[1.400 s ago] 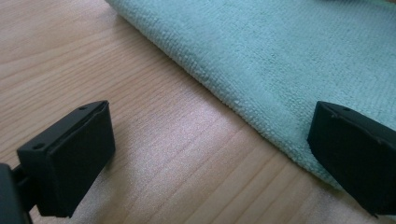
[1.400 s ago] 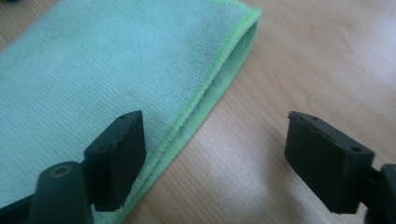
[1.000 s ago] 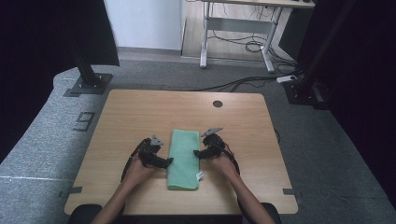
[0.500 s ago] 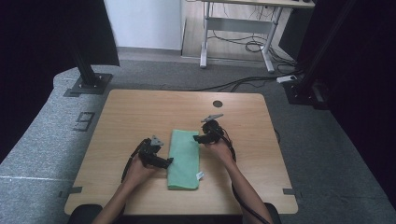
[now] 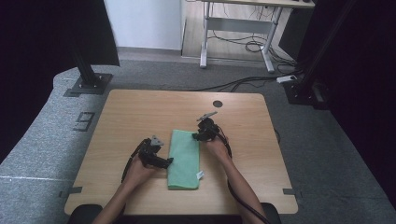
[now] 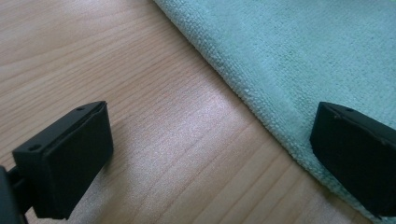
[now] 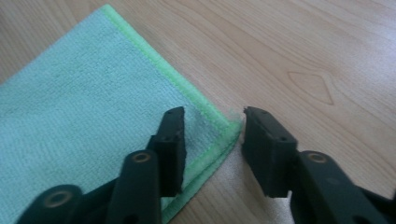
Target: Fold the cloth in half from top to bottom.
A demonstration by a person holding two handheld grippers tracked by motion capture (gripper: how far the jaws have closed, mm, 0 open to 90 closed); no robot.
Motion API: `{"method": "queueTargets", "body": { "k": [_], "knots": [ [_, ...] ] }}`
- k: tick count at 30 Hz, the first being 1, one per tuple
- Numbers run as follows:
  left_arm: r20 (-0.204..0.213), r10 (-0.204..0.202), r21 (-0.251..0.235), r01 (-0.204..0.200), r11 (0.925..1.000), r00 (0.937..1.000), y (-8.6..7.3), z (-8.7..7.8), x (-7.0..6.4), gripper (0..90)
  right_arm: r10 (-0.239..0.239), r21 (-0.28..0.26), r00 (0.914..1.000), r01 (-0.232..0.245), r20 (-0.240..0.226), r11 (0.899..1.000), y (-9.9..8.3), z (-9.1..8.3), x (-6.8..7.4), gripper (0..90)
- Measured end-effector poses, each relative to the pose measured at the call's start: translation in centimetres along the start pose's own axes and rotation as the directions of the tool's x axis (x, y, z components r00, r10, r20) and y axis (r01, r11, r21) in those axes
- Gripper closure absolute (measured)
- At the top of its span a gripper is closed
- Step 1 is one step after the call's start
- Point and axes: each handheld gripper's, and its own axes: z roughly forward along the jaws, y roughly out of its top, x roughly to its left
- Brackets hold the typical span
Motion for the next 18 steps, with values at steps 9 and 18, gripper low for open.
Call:
{"method": "queueTargets", "body": {
  "k": [9, 18],
  "knots": [
    [0.001, -0.001, 0.0, 0.001, 1.0, 1.0, 0.0, 0.0, 0.0, 0.0, 0.024, 0.032, 0.9995, -0.023, -0.022, 0.999, 0.3, -0.2, 0.2, 82.7],
    [-0.001, 0.0, -0.001, 0.0, 1.0, 1.0, 0.0, 0.0, 0.0, 0.0, -0.001, 0.019, 0.9998, 0.001, -0.019, 1.0, 0.8, -1.2, 0.4, 84.7]
  ]
}}
